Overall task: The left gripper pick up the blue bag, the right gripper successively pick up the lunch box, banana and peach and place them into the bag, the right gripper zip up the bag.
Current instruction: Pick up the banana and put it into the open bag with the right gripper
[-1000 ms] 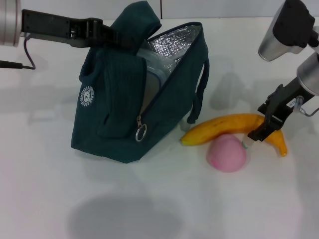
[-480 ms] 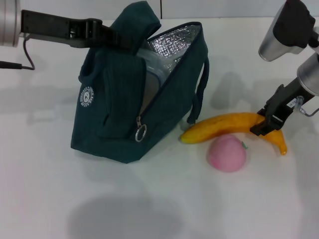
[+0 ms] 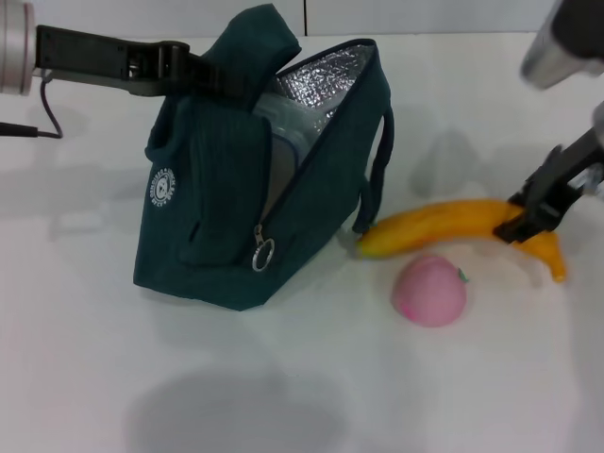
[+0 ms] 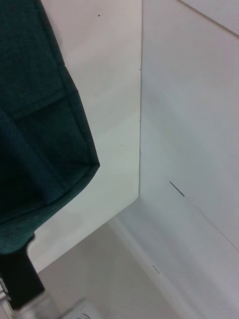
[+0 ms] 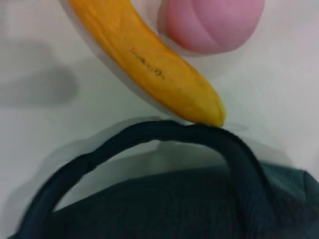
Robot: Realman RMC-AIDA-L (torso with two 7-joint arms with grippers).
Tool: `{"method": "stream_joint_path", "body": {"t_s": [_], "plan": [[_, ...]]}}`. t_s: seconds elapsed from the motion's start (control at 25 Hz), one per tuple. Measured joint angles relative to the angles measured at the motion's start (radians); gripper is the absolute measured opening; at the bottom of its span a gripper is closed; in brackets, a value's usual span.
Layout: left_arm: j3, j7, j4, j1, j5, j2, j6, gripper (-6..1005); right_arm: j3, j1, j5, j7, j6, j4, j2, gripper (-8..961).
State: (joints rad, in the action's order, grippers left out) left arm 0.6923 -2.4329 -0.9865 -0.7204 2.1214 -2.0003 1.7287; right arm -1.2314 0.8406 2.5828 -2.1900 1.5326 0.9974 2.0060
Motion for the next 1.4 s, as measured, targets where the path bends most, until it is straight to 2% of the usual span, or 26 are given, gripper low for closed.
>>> {"method": "stream_joint_path", "body": {"t_s": [0.12, 0.28, 0.32, 0.44, 0.72, 0.88, 1.08, 1.4], "plan": [[0.000, -0.001, 0.002, 0.000, -0.004, 0.000, 0.000, 35, 0.048, -0.013, 0.025, -0.006, 0.043, 0.049, -0.013, 447], [0.002, -0.001, 0.006, 0.000, -0.022, 0.000, 0.003, 35, 0.113, -0.039, 0.080, -0.027, 0.090, 0.107, -0.049, 447], [0.001, -0.001, 0.006, 0.000, -0.024, 0.000, 0.004, 35, 0.113, -0.039, 0.080, -0.027, 0.090, 0.107, -0.049, 446], [0.000, -0.001, 0.006, 0.000, -0.024, 0.000, 0.004, 35, 0.183, -0.079, 0.093, -0.042, 0.112, 0.197, -0.078, 446], [0.003, -0.002, 0.006, -0.001, -0.026, -0.002, 0.003, 36, 0.307, -0.091, 0.095, -0.048, 0.166, 0.355, -0.096, 448], [0.002, -0.003, 0.006, 0.001, -0.026, -0.003, 0.003, 36, 0.326, -0.072, 0.085, -0.046, 0.185, 0.451, -0.097, 449], [-0.001, 0.000, 0.007, 0.009, -0.052, -0.006, 0.003, 36, 0.304, -0.021, 0.077, -0.038, 0.203, 0.564, -0.066, 449], [-0.003, 0.001, 0.008, 0.020, -0.061, -0.005, -0.001, 36, 0.140, 0.023, 0.025, -0.022, 0.215, 0.666, -0.038, 450]]}}
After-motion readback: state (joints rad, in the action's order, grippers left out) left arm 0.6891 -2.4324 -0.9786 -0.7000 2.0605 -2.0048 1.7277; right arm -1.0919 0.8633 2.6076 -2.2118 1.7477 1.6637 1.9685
